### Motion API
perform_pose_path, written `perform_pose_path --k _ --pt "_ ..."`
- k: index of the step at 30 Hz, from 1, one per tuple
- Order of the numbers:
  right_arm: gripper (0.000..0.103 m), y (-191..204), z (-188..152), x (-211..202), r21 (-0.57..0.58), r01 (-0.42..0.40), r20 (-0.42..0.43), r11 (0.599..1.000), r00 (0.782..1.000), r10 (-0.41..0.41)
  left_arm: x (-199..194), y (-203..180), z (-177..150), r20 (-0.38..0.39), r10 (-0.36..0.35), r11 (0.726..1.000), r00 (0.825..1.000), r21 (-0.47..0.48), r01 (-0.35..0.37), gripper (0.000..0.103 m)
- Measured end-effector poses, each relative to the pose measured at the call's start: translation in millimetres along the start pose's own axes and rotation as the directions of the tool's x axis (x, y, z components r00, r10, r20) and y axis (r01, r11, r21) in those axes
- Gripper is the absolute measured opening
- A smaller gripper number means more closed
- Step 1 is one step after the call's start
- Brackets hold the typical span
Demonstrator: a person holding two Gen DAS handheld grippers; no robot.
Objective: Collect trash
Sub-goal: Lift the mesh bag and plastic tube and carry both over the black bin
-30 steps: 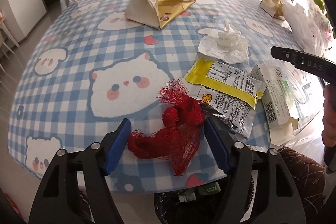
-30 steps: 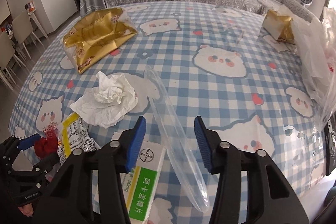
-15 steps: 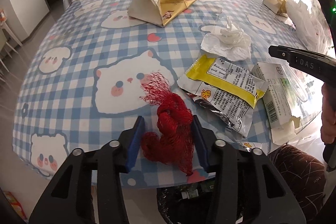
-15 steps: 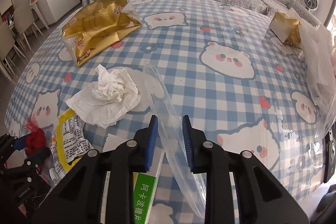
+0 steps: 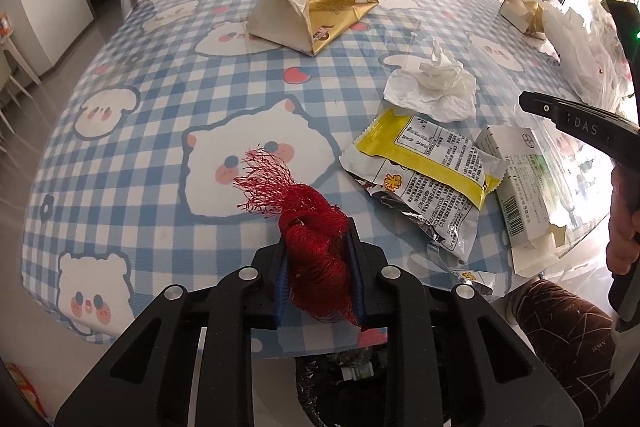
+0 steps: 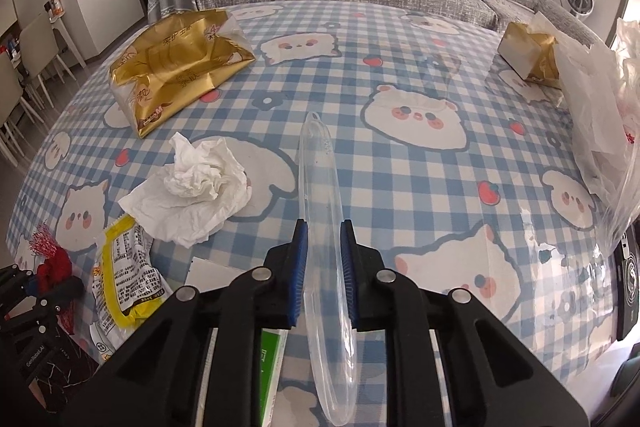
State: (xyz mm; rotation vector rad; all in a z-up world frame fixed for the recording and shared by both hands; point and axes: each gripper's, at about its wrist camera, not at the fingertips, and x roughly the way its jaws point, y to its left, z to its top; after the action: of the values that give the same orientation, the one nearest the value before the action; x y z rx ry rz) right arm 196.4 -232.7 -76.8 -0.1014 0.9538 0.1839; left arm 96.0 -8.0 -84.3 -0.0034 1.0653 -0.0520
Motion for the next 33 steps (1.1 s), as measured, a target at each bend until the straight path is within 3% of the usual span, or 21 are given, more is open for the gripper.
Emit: perform_pose_path --k 1,2,3,7,13,15,17,27,33 --pt "0.014 -0.8 -0.1 -0.7 0.003 -0.002 0.001 1.0 1.0 0.002 -1.1 -0.2 0.3 0.003 -0.001 1.0 1.0 0.0 0.001 0.023" --pt "0.003 -0.9 -0.5 -1.9 0.003 0.0 0.006 1.0 1.0 0.0 -2.8 -0.4 0.4 0.007 -0.003 1.0 1.0 0.001 0.003 0.023" --pt "0.0 -1.1 -0.2 -4.0 0.0 0.007 0.013 1.0 1.0 -0.007 -4.2 -1.0 0.5 0.01 -0.002 1.0 1.0 0.003 0.002 0.023" --pt "0.0 0.2 -0.9 -3.4 -0.005 0.017 -0.005 1.0 1.0 -0.017 -6.2 -1.2 1.8 0.015 0.004 1.0 1.0 0.003 -0.004 0.023" --pt "0.004 -5.4 -1.9 1.0 0.045 0.019 -0.014 0.999 1.0 -0.019 -4.9 2.0 0.7 0.012 0.009 1.0 1.0 -0.003 -0.009 0.023" --pt "0.016 -5.8 -0.1 2.3 0.054 0.021 -0.018 0.998 1.0 -0.02 -4.7 4.1 0.7 0.014 0.01 1.0 1.0 -0.012 -0.01 0.023" --pt "0.019 -5.3 1.7 2.6 0.063 0.014 -0.019 0.998 1.0 -0.013 -4.7 4.8 0.7 0.016 0.01 1.0 1.0 -0.013 -0.01 0.023" --pt "0.027 10.0 8.4 11.7 0.05 -0.01 -0.059 0.999 0.998 0.013 -5.7 5.8 4.8 0.025 0.009 1.0 1.0 -0.008 -0.009 0.023" --pt "0.024 9.8 6.7 24.2 0.063 0.003 -0.1 0.998 0.995 0.004 -6.0 7.2 5.5 0.024 0.011 1.0 1.0 -0.01 -0.011 0.023"
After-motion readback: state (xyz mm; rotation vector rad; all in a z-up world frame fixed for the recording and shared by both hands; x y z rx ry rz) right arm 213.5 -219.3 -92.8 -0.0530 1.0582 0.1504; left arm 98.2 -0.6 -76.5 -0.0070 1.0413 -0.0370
